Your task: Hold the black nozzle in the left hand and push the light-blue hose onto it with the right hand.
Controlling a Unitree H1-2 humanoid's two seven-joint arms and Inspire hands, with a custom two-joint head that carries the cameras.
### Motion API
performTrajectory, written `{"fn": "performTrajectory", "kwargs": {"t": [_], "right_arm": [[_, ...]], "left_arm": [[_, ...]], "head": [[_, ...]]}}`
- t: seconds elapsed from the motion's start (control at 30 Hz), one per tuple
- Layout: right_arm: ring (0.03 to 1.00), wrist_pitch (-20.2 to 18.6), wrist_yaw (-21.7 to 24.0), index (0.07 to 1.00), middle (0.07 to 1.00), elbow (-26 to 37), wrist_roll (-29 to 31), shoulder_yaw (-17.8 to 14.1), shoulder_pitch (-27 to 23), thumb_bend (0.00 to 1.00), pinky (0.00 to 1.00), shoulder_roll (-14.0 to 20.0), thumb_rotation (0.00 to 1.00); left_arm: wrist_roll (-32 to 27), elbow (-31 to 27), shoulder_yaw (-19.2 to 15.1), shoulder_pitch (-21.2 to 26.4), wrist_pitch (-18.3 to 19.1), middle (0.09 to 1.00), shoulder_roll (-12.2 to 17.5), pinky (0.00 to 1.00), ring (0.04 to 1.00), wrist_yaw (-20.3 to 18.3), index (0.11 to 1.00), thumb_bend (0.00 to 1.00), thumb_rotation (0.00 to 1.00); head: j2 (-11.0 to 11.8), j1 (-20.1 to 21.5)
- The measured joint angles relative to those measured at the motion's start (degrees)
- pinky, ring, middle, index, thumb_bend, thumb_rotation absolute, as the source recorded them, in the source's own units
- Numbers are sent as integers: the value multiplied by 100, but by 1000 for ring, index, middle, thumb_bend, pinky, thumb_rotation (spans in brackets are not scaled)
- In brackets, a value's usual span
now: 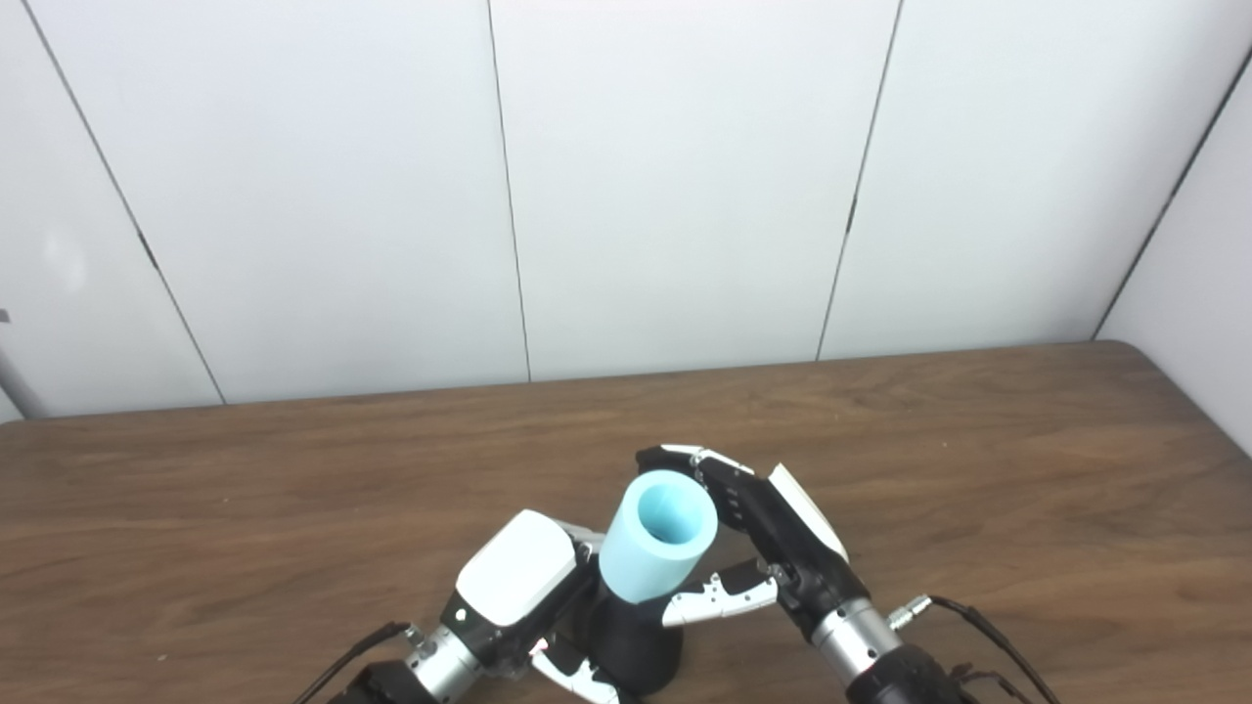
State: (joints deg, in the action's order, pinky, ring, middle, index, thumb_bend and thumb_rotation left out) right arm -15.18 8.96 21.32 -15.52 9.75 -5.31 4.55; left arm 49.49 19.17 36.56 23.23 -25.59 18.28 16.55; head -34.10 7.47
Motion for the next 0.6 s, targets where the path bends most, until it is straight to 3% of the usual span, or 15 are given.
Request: {"fn": "performTrajectory", "kwargs": {"t": [0.6], "right_arm": [[791,-45,0,790,798,0,-5,-59,0,861,697,-63,161]], "left_arm": [[-1,0,7,0,-1,492,4,364,454,11,477,523,0]], "head": [[18,0]]}}
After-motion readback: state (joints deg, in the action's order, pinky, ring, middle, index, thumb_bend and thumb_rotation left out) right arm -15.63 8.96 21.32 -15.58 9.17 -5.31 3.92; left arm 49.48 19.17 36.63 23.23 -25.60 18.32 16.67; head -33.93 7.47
